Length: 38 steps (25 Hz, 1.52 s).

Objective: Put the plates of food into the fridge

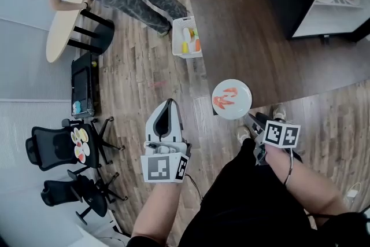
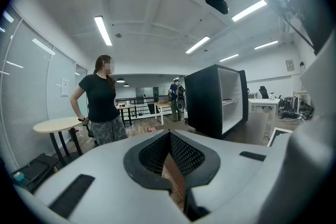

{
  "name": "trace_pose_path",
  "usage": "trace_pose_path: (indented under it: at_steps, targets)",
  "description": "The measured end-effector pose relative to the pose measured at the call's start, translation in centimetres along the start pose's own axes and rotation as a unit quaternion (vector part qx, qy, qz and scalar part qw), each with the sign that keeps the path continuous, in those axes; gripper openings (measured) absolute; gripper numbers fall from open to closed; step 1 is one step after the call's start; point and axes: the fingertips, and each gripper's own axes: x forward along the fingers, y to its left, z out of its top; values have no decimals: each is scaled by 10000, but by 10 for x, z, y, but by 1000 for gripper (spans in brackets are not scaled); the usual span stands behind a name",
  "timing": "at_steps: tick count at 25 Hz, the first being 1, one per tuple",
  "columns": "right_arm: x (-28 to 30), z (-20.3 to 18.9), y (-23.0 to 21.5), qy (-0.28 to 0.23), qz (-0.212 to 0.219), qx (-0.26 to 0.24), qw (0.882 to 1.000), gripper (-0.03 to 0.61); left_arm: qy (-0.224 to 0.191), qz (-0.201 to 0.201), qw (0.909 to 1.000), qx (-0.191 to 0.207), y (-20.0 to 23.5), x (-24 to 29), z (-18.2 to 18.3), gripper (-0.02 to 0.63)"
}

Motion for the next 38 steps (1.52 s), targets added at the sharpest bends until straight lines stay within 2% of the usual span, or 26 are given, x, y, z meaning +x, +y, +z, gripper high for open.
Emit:
trace_pose_path:
  at_steps: [7,15,17,23,25,29,38]
  targets:
    - [26,-8,-12,144,145,266,9994,224,209,178,9996,-10,5,-7,-25,4]
    - [54,-11,-3,202,285,385,9986,224,409,380,9984,80,23,-24,-37,3]
    - [55,-11,-7,149,228,525,9982,169,430,414,9982,90,28,-27,-38,3]
    - [53,-11,-7,88,362,734,9966,146,450,441,9980,28,32,-28,-42,4]
    - [52,-10,-6,65,380,791,9961,119,419,396,9983,31,30,-25,-40,4]
    - [47,-4,1,-1,589,1280,9900,54,382,327,9987,15,28,-19,-35,3]
    - [31,19,21,-212,990,1406,9849,21,246,236,9994,93,22,-13,-11,3]
